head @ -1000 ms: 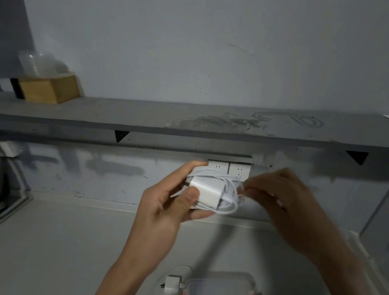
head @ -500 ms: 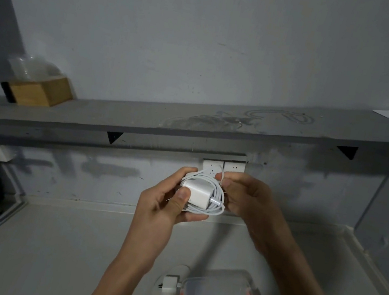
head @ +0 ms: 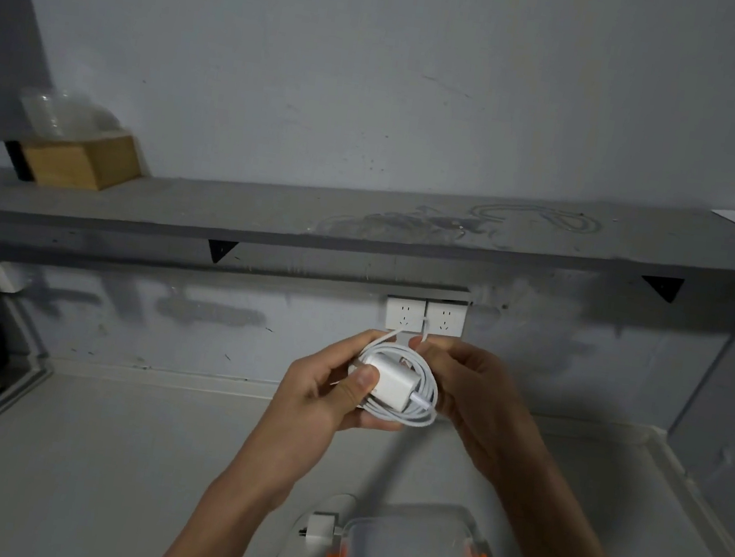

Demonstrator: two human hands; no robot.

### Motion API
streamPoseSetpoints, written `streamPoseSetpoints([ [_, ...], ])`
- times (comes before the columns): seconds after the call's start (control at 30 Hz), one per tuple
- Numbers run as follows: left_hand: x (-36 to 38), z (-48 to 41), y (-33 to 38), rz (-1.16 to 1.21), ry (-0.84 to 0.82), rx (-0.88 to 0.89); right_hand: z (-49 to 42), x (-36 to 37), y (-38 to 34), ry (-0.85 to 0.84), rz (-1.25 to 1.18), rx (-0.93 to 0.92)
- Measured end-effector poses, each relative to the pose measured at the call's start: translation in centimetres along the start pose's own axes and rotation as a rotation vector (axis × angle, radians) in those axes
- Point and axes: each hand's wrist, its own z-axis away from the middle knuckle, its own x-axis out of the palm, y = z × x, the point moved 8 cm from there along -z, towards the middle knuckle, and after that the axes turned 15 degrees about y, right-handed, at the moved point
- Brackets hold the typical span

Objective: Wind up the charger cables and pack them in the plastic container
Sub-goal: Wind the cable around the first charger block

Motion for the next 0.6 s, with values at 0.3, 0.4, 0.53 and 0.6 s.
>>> streamPoseSetpoints([
  [0.3,-0.3,0.0,0.0,-0.083,-0.067,-0.016,0.7,1.2,1.8,-0.363,0.155,0.147],
  [0.4,-0.3,0.1,0.0,-0.093,-0.073,-0.005,1.1,1.1,1.7,-0.438,0.060,0.194],
  [0.53,-0.8,-0.2,0.0,-0.178,0.004,0.089,1.4,0.6,0.6,-0.368,0.201,0.096],
  [0.6,-1.0,-0.4,0.2,-0.285,0.081,0.178,1.5,0.9,-0.4,-0.316,0.328,-0.012],
])
